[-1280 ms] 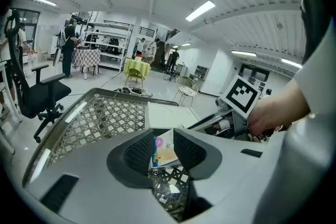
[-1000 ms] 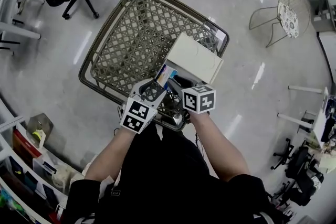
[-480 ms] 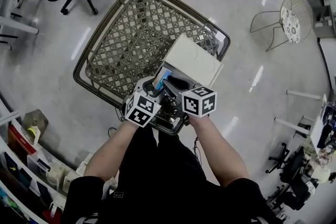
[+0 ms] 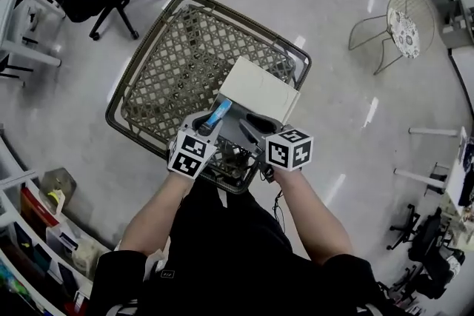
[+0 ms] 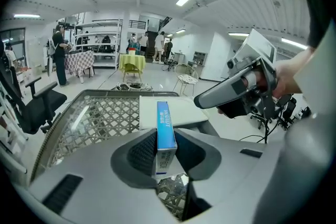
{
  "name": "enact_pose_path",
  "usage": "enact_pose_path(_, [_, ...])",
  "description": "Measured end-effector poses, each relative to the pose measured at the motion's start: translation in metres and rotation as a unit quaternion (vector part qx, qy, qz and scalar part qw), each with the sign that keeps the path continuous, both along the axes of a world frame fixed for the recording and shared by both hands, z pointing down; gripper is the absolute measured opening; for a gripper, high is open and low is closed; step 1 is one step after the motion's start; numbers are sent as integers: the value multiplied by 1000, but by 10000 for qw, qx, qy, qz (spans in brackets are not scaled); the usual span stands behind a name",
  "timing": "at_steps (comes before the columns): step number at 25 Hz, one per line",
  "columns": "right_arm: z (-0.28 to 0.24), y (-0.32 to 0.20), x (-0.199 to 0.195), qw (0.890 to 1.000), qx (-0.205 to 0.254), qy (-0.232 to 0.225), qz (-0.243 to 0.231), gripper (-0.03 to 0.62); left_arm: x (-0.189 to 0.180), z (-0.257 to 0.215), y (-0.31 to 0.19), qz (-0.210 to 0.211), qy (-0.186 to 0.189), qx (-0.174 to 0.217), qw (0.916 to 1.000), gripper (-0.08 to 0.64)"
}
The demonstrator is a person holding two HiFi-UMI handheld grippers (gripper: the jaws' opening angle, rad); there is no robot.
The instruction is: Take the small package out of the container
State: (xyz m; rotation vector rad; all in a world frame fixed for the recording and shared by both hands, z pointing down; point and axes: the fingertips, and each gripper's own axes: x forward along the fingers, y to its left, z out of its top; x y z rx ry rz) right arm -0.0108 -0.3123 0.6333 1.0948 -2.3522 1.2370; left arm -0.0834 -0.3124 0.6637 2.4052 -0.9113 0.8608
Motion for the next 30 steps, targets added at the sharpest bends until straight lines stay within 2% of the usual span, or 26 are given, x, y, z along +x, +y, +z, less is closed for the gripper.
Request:
enact_pose_path(5, [-34, -1, 28, 9991, 361, -117, 207, 112, 2, -44, 0, -200, 18, 224, 9995, 94])
enact_pose_path(10, [-74, -9, 46, 9953, 872, -188, 369, 101, -10, -102, -12, -663, 535, 387, 9956, 94])
enact_pose_path(15, [-120, -9, 60, 9885, 1364, -338, 559, 80, -33, -164, -23, -880, 635, 959, 9895, 94])
enact_pose_path(20, [-160, -7, 78, 9818, 1791, -197, 592, 38, -55, -213, -30, -1101, 660, 1382, 9821, 94])
enact_pose_path(25, [-204, -6, 94, 9704, 2318, -81, 671, 11, -75, -256, -29, -1222, 740, 1771, 9738, 94])
enact_pose_path(30, [-250, -1, 107, 9537, 2903, -78, 787, 11, -96, -295, -25, -1418, 880, 2113, 9631, 94])
